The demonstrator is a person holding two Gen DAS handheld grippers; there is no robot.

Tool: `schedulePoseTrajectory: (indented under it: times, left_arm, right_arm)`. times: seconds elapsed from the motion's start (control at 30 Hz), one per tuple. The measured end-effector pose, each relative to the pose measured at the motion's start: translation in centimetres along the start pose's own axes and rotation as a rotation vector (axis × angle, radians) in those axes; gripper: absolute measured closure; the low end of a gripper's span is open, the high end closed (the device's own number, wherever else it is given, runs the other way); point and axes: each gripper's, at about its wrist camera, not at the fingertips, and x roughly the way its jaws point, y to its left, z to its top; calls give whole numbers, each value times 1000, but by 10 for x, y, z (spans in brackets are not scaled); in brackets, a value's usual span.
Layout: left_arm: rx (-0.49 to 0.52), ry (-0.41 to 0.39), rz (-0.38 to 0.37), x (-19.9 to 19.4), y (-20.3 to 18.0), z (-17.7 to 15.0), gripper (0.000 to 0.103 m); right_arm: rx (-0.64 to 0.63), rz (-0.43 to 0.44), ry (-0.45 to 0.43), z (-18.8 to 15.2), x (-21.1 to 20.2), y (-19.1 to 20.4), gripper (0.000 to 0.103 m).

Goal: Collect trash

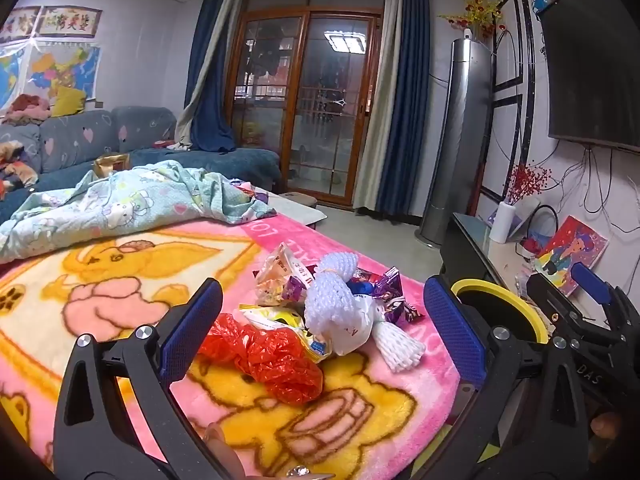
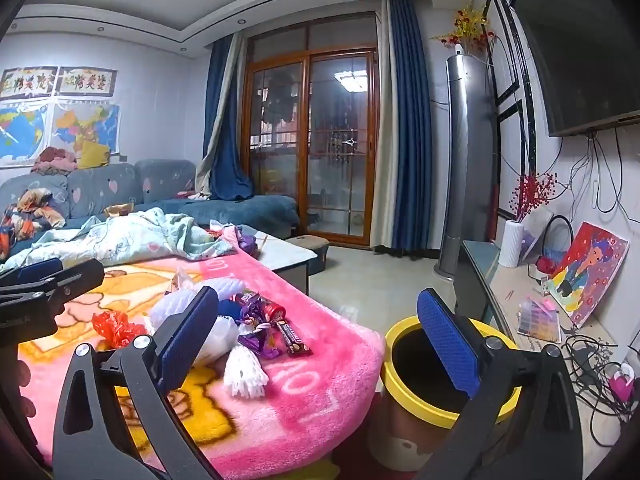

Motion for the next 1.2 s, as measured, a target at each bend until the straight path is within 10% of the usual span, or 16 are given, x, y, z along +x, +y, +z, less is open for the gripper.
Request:
schedulePoseTrajectory:
  times: [1.2]
  left_arm:
    - [-6, 9, -7, -6, -8, -8, 10]
  right_arm:
    - [15, -17, 48, -5, 11, -2, 6]
